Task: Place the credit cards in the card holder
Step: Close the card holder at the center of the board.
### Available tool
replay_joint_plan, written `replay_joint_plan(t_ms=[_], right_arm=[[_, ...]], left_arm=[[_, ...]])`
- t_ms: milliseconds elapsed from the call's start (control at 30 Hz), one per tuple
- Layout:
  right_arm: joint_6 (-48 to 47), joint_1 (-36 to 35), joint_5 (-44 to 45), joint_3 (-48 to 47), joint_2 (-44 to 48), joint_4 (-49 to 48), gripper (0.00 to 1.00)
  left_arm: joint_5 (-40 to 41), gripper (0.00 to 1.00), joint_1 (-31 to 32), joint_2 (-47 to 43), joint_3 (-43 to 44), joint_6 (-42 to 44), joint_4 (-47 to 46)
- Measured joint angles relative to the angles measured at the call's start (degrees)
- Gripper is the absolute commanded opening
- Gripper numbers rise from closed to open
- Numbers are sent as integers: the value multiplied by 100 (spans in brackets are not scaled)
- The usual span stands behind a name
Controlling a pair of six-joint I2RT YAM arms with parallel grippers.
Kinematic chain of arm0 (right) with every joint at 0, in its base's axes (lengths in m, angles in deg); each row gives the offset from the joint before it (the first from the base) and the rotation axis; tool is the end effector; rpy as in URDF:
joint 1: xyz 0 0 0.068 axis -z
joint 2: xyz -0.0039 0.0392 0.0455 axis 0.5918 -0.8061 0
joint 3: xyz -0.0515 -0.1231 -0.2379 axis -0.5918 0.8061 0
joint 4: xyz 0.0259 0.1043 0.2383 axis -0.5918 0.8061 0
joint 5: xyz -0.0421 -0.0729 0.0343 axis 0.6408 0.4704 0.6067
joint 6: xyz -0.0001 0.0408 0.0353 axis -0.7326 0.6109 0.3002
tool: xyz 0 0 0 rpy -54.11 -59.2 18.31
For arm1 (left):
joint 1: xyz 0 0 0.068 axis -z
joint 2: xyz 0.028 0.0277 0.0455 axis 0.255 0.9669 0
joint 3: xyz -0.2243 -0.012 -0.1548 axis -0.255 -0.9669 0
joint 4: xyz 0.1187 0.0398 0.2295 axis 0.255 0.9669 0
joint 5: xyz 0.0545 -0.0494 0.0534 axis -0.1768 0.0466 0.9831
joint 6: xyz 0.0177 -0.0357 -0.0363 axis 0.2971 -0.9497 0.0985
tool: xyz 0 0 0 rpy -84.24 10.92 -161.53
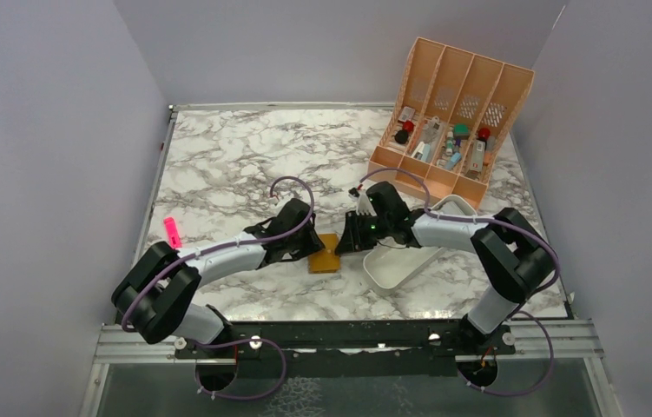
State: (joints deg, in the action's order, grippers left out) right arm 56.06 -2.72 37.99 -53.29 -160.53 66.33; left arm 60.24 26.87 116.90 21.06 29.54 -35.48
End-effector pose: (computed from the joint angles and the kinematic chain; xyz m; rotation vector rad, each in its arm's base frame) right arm 0.2408 0.2178 0.1506 -0.4457 2.5419 1.1525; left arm 0.2007 -0.1762 0.1632 -0.3975 2.5408 -0.6799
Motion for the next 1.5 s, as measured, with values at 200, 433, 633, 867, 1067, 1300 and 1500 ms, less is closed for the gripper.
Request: replay_joint_plan(t_ms=[200,433,633,867,1067,1300,1500], right_arm=[[-142,0,216,-15,293,306,33],[-138,0,385,-15,424,363,34],[-50,0,380,-15,417,280,28],[24,0,356,-15,238,90,25],[28,0,345,-15,105,33,25],[39,0,238,-15,-76,-79,21],[35,0,157,-15,-83,-122,20]], left_arm=[[72,43,11,-374,70,26,503],[175,48,11,-590,168,107,894],[168,49,11,-289,168,249,927],[118,46,11,96,190,321,695],[111,40,11,133,190,337,627],[114,33,11,133,190,334,586],[105,33,11,133,188,323,463]])
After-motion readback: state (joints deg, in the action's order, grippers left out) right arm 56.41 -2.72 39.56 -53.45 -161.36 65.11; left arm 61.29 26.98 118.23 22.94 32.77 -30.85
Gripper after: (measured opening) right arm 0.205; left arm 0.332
